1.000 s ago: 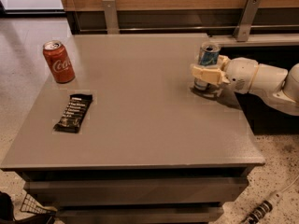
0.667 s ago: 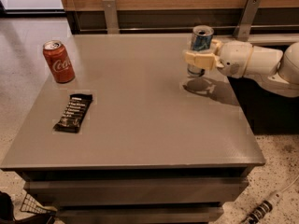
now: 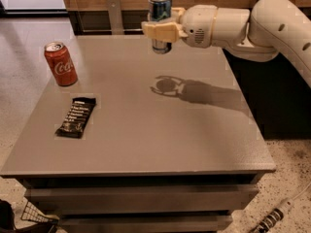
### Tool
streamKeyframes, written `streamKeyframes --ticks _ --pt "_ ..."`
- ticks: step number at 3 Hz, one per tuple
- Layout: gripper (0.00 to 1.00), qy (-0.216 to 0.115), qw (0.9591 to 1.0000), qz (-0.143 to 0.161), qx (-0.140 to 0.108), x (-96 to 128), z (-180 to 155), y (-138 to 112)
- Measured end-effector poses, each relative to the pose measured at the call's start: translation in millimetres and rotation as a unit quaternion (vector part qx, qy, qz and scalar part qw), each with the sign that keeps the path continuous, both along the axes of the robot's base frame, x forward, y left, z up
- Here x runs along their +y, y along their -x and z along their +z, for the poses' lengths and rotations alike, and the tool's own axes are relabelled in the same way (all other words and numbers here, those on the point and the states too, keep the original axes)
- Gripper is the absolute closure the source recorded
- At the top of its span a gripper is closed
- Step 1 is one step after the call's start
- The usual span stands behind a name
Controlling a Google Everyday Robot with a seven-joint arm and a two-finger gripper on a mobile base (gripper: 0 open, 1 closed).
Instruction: Move redbull can near coke can
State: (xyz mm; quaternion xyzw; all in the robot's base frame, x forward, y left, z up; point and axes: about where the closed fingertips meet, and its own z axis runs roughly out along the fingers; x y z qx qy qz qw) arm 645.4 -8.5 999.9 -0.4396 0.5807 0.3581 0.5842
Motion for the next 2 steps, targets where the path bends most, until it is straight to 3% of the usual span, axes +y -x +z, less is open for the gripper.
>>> streamKeyframes --ticks 1,2 --pt "1.0 -0.006 0.9996 0.022 0.019 66 -5 5" --pt "1.0 -0.031 0.9972 0.051 0.046 147 -32 2"
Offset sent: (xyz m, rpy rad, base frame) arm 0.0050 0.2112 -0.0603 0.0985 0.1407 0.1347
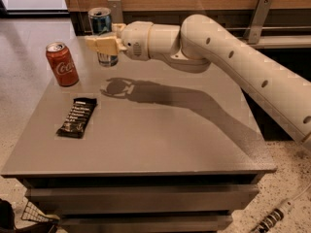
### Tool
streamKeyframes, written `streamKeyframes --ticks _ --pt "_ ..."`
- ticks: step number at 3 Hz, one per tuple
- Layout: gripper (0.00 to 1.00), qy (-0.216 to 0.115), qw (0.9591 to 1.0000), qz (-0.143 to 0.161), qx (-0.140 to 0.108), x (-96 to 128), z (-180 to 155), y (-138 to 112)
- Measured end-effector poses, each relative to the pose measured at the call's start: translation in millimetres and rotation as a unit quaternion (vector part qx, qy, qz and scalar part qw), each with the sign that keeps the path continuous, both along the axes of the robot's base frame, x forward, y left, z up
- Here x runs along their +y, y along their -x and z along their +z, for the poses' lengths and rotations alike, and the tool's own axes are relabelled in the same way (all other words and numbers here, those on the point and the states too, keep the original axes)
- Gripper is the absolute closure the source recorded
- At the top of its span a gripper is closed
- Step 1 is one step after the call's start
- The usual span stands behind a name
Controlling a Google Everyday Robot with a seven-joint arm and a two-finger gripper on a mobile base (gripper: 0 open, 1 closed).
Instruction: Move redbull can near coke can
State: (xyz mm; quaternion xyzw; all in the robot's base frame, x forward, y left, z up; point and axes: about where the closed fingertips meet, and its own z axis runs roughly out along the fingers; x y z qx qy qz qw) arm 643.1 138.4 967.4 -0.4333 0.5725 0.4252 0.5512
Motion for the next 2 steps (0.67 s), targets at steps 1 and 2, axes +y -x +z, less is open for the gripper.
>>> streamKeyframes --ticks 1,2 --pt "1.0 -0.032 0.999 0.029 0.008 43.4 -25.5 -5.4" --pt "1.0 -0.032 0.999 0.029 0.008 43.6 -25.6 -5.3"
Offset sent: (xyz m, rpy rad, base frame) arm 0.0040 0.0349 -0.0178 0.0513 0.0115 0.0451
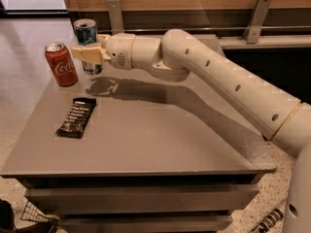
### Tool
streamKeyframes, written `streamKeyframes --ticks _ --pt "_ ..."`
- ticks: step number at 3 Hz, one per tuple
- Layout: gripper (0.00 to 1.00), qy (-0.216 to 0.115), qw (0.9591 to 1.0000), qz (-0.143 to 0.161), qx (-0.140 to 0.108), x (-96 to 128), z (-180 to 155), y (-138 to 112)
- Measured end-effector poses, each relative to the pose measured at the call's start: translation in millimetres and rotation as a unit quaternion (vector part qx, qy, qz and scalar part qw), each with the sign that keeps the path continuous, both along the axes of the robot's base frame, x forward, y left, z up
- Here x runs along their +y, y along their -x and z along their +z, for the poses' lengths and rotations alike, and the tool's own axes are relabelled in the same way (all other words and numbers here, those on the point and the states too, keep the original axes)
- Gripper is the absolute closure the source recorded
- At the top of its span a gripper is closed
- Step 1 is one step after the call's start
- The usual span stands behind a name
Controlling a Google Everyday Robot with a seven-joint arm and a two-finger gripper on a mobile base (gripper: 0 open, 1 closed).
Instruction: Move redbull can near coke can
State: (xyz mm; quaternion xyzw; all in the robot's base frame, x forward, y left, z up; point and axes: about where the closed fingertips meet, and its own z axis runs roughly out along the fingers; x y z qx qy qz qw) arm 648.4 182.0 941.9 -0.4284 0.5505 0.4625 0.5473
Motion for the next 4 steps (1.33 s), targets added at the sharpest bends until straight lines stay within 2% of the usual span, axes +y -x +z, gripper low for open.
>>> streamKeyframes --ticks 1,2,3,4 --pt "1.0 0.004 1.0 0.0 -0.008 22 -16 1" --pt "1.0 -0.007 0.9998 -0.007 -0.018 43 -37 0" --pt "1.0 0.005 0.9993 -0.012 -0.035 55 -50 1" --pt "1.0 0.045 0.9977 -0.013 -0.049 51 -60 9"
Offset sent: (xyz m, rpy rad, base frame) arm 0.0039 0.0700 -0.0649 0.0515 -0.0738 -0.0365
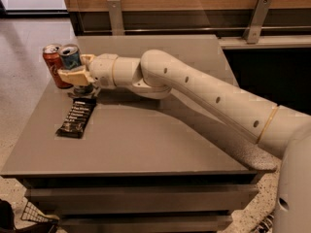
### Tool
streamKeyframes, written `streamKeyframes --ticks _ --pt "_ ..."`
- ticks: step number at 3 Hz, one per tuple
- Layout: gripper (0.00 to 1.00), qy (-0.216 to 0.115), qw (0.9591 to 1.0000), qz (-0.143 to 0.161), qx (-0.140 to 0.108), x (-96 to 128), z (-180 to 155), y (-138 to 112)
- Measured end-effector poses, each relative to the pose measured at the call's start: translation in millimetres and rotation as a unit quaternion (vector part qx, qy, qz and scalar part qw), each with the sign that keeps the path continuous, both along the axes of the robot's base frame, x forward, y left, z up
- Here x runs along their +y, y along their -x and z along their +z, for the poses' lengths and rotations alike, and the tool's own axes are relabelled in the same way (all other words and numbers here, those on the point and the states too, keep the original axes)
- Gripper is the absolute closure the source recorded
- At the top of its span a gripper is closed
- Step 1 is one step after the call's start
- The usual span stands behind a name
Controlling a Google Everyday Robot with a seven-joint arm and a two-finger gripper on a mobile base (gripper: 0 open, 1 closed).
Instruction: Move redbull can near coke can
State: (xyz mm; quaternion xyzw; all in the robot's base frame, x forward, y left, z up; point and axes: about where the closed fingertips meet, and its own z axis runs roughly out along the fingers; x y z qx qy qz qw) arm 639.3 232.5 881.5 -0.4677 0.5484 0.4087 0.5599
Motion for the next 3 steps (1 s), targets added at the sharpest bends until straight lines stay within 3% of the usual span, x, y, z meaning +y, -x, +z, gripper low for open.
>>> streamKeyframes --ticks 1,2,3 --pt "1.0 0.068 0.9976 -0.015 -0.005 -32 -10 3" --pt "1.0 0.111 0.9933 -0.032 0.0 -61 -19 6" --pt "1.0 0.109 0.9931 -0.044 0.005 -75 -24 2"
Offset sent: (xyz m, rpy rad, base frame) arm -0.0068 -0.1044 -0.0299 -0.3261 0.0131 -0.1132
